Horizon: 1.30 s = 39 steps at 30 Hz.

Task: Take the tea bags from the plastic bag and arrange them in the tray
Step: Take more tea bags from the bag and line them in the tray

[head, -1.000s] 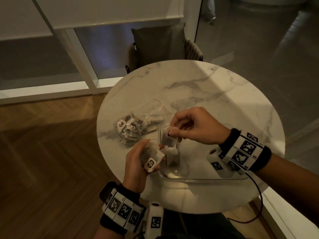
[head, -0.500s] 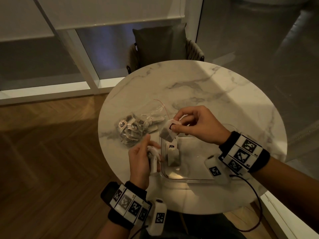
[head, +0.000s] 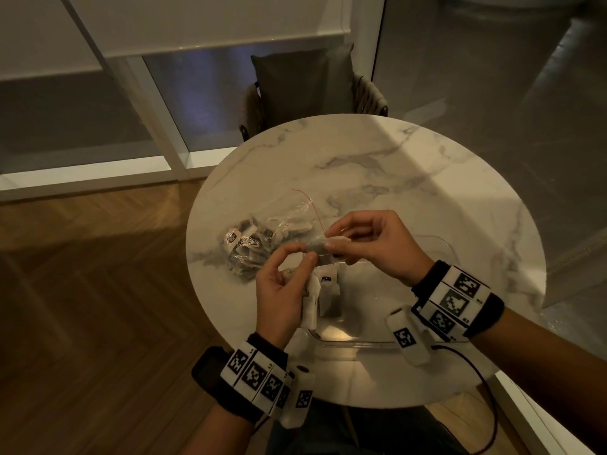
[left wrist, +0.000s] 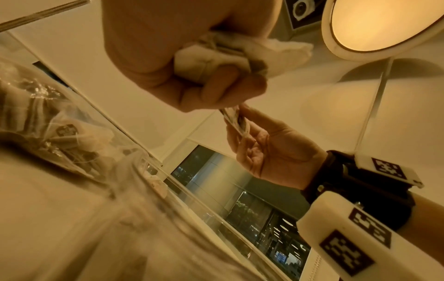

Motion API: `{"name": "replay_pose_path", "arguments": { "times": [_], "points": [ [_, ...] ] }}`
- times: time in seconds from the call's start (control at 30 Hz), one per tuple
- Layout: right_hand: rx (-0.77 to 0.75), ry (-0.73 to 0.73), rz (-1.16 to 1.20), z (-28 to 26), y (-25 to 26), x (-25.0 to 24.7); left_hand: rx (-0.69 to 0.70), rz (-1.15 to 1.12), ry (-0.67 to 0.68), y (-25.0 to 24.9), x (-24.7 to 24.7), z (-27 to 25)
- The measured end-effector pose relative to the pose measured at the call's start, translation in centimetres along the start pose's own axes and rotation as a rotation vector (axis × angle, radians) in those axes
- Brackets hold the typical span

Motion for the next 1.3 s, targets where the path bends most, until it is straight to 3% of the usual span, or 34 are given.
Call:
{"name": "replay_pose_path", "arguments": {
  "times": [0.27,0.37,0.73,0.93,1.1,1.2,1.3],
  "points": [
    [-0.087,0.013,-0.179,-0.1,0.8,0.5,-0.009,-0.029,0.022,0.4,0.3,-0.2],
    [-0.085,0.05,-0.198,-0.1,0.7,1.1,-0.019,-0.038,0.02,0.6,0.2,-0.3],
    [-0.022,-0.024,-0.19,0.7,0.3,-0.1,-0.09,-0.015,0.015,2.2,0.0,-0.9],
    [0.085,0.225,-0.215,0.8,0.3,1.5,-0.139,-0.031,0.147,2.2,1.0,-1.0],
    [0.121,0.222,-0.252,1.7,0.1,1.2,-0.122,0.011,0.044,2.8,-0.2,-0.1],
    [0.167,0.236,-0.345,2.3,-0.9,0.7,-0.18,0.017,-0.028,4.4,-2.0,0.2],
    [0.209,0.345,-0.539,2.8,-2.4,1.1,-0.25,-0.003,-0.076,5.4,-4.0,0.2]
  ]
}}
Point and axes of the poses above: each hand's wrist, its own z-axis towards the middle knuckle, its own x-axis out of the palm, y = z × x, the point moved 9 cm from there along z, towards the middle knuckle, and after that the axes turned 1 degree about -x, right-handed, at the moved point
